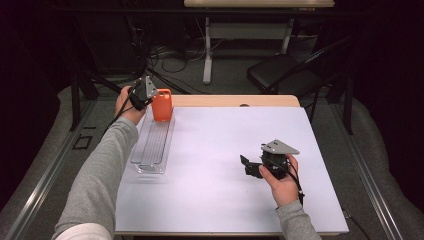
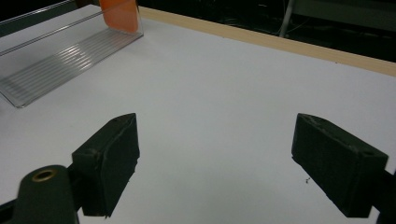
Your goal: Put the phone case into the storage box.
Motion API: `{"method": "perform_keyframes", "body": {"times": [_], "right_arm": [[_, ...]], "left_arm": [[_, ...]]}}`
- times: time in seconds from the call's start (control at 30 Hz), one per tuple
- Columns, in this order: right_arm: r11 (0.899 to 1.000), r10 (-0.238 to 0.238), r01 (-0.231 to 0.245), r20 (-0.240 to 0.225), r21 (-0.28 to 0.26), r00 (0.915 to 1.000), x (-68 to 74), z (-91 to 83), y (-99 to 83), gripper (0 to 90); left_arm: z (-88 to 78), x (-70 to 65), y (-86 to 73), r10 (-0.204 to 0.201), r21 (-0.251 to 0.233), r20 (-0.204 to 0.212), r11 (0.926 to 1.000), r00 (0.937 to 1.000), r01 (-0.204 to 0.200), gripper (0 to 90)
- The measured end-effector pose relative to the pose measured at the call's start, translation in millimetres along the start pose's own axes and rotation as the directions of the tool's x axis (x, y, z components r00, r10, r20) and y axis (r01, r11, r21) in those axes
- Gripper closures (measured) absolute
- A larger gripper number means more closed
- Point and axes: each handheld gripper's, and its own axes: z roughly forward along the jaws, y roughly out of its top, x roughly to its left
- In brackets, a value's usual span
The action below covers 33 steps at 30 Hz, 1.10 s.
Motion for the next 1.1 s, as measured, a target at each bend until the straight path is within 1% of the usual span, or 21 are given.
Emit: {"method": "perform_keyframes", "body": {"times": [0.07,0.17,0.23,0.3,0.43,0.53,0.7,0.87,0.93,1.1], "right_arm": [[1.000,0.003,-0.003,-0.001,0.003,1.0000,0.0,0.2,-0.6,14.7],[1.000,0.001,-0.001,-0.001,0.008,1.0000,-0.1,1.1,-1.4,14.7],[1.000,0.002,-0.002,-0.001,0.008,1.0000,0.0,1.4,-1.7,14.7],[1.000,0.001,-0.001,-0.002,0.008,1.0000,0.0,1.3,-1.8,14.7],[1.000,0.002,-0.002,-0.001,0.004,1.0000,-0.9,1.1,-2.4,14.7],[1.000,0.003,-0.003,-0.001,0.005,1.0000,-0.5,1.0,-2.9,14.7],[1.000,0.004,-0.004,-0.002,0.006,1.0000,-0.1,1.4,-3.4,14.7],[1.000,0.005,-0.005,-0.001,0.009,1.0000,-0.4,1.5,-3.3,14.7],[1.000,0.006,-0.006,-0.001,0.010,1.0000,-0.5,1.5,-3.4,14.7],[1.000,0.006,-0.006,-0.002,0.010,1.0000,-0.8,2.1,-3.6,14.7]], "left_arm": [[0.8,-0.6,-0.6,0.003,0.000,-0.001,1.0000,1.0000,-0.003,80.5],[2.5,-1.9,-0.7,0.020,0.004,-0.006,0.9998,0.9998,-0.020,80.4],[2.9,-1.8,-0.7,0.020,0.003,-0.006,0.9998,0.9998,-0.020,80.4],[3.4,-1.7,-0.7,0.031,0.005,-0.009,0.9995,0.9995,-0.031,80.3],[4.2,-1.2,-1.8,0.036,0.005,-0.011,0.9993,0.9993,-0.036,79.9],[4.8,0.3,-3.9,0.038,0.015,-0.012,0.9992,0.9992,-0.037,79.5],[6.2,2.2,-7.5,0.030,0.027,-0.012,0.9992,0.9995,-0.029,78.1],[8.3,3.8,-10.6,0.007,0.040,-0.014,0.9992,0.9999,-0.007,76.3],[8.7,4.2,-11.1,-0.006,0.035,-0.010,0.9994,0.9999,0.006,76.0],[10.5,3.8,-10.3,-0.014,0.037,-0.011,0.9992,0.9998,0.015,73.9]]}}
